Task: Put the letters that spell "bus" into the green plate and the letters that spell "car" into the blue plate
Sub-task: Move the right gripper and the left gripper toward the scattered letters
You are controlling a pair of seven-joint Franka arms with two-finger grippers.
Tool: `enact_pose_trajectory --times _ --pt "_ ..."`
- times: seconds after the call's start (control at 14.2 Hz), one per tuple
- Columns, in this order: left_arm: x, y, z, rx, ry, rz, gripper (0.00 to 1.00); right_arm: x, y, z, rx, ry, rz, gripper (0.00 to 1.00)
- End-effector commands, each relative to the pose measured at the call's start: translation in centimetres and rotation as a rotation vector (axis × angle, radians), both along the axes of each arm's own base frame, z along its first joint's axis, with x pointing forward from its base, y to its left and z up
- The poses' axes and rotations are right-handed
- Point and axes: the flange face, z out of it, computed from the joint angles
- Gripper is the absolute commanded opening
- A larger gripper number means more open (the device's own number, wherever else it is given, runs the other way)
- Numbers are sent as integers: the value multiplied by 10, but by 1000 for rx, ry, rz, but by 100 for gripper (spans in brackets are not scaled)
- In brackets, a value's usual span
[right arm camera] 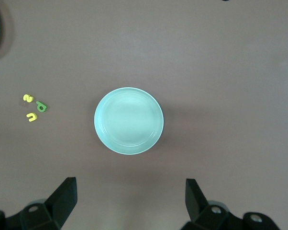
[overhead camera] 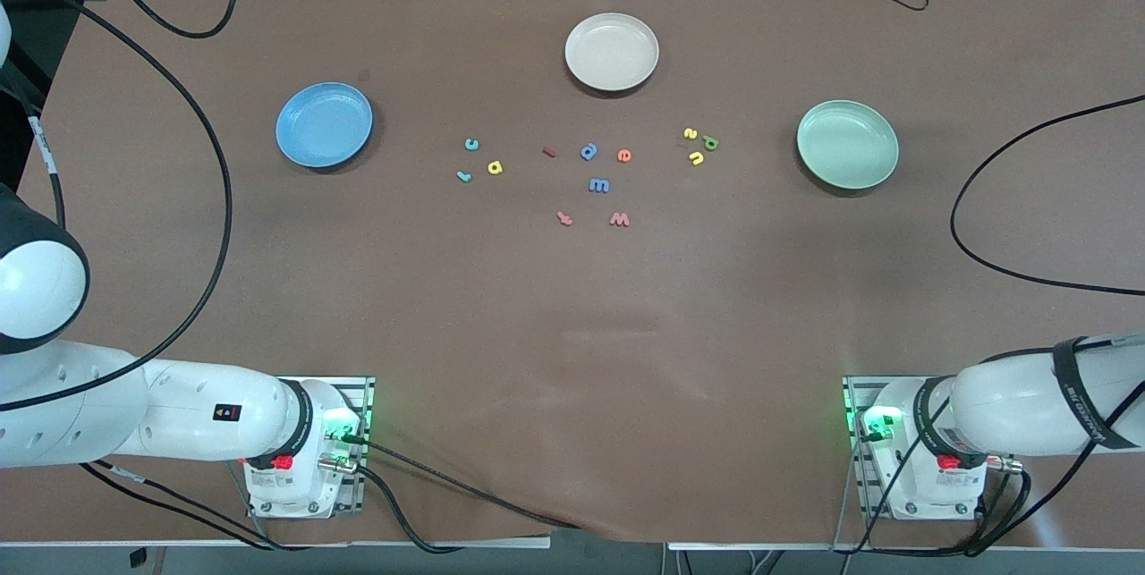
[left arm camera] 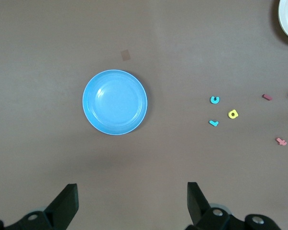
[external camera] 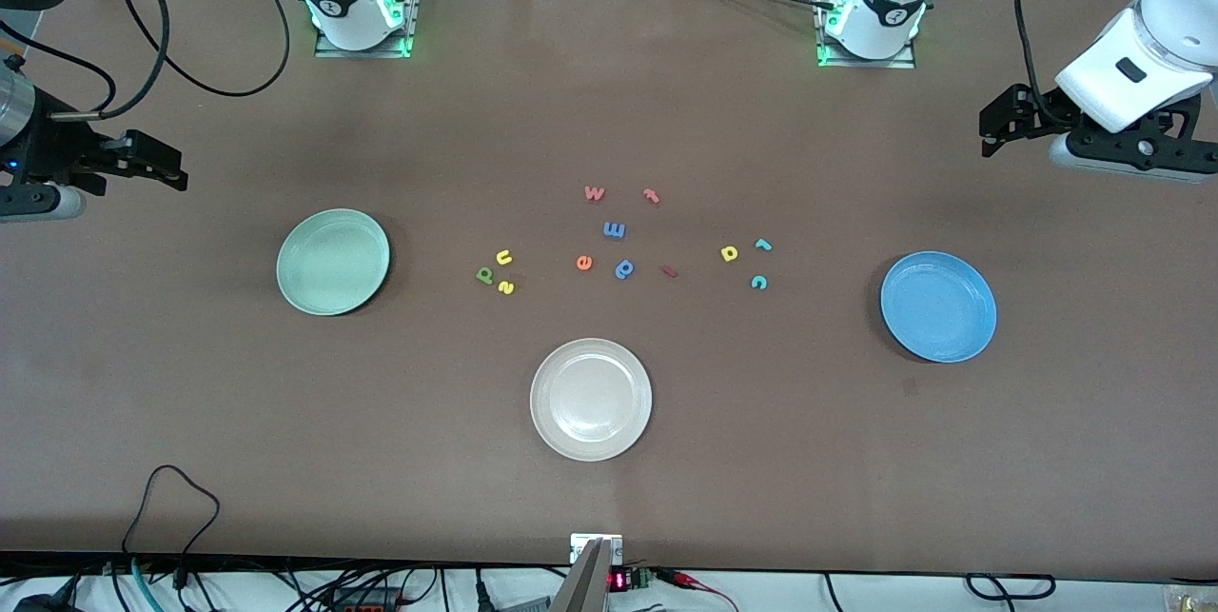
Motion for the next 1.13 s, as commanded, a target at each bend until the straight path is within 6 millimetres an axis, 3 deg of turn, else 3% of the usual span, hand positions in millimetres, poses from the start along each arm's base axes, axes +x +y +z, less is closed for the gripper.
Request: enact_pose_trajectory --times 0.0,0.14,0.28,0.71,0.92,0.99,1.06 --pt "-2 1 -1 -19 0 12 100 3 -1 3 -12 -4 -7 100" --pt "-2 0 1 -19 0 9 100 3 8 1 -10 2 5 100" --pt "-3 0 0 -19 2 9 100 12 30 -22 -11 40 43 100" --pt "-1 -5 -2 -16 22 10 100 30 117 -142 -24 176 162 100" --pt "8 -21 -21 -13 57 -24 100 12 169 -211 -25 73 147 100" --pt "12 -27 -30 -12 69 -30 100 5 185 -226 -24 47 133 100" --pt "15 -45 -43 -10 92 -57 100 0 201 -241 -30 48 117 100"
